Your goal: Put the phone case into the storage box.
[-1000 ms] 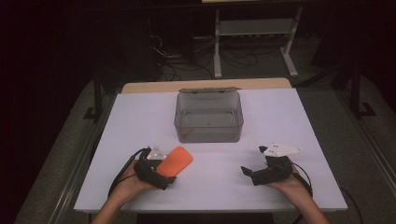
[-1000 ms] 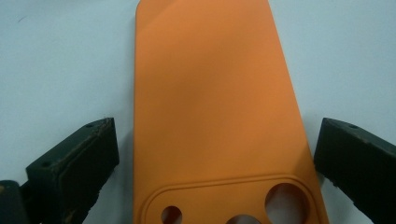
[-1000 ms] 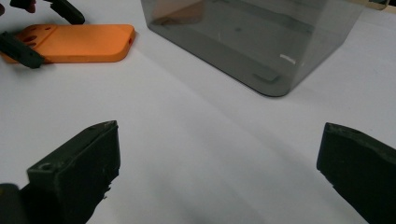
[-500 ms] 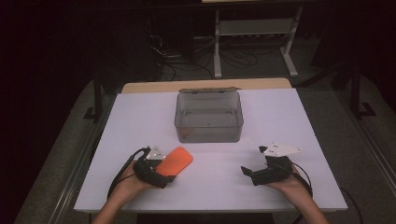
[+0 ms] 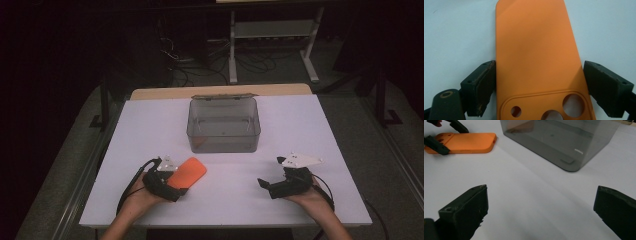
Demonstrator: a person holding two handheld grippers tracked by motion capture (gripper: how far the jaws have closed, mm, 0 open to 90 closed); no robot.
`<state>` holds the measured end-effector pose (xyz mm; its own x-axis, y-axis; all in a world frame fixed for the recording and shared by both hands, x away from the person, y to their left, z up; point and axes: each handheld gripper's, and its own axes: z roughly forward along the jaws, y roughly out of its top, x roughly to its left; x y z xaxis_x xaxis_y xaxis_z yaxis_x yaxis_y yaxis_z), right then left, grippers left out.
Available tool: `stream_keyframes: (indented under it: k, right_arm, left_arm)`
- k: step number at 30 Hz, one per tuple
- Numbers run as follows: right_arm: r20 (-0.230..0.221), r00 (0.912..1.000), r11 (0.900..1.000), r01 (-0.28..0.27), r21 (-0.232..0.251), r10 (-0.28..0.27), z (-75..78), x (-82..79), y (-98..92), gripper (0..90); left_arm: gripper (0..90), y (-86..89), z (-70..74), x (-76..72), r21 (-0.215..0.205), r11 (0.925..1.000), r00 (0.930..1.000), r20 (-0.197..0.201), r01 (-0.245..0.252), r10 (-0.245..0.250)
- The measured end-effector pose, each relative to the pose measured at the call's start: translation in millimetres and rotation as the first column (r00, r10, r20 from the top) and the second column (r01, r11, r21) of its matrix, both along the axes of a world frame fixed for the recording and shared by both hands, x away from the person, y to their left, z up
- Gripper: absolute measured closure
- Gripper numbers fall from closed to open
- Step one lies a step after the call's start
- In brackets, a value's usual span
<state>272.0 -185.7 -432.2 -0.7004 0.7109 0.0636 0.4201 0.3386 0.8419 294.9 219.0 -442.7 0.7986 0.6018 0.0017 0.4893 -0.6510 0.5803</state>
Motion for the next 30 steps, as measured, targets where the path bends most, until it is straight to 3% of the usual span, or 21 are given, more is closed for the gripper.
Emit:
stream_keyframes:
  k: [7,15,30]
  right_arm:
    - [-0.001,1.0000,1.000,-0.001,0.000,0.001,0.3,-0.5,-0.1,0.0]
    - [0.000,1.0000,1.000,0.001,0.001,-0.001,0.2,-0.1,-0.5,0.0]
    - [-0.001,1.0000,1.000,-0.002,0.001,0.002,0.0,-0.2,-0.2,0.0]
  left_arm:
    - [14.8,1.9,1.1,2.3,-0.006,0.9998,0.9998,-0.015,0.017,-0.017]
    - [15.0,5.0,2.7,3.9,-0.042,0.9984,0.9984,-0.040,0.039,-0.040]
    - [15.0,6.8,12.3,3.4,-0.074,0.9951,0.9972,-0.030,0.066,-0.068]
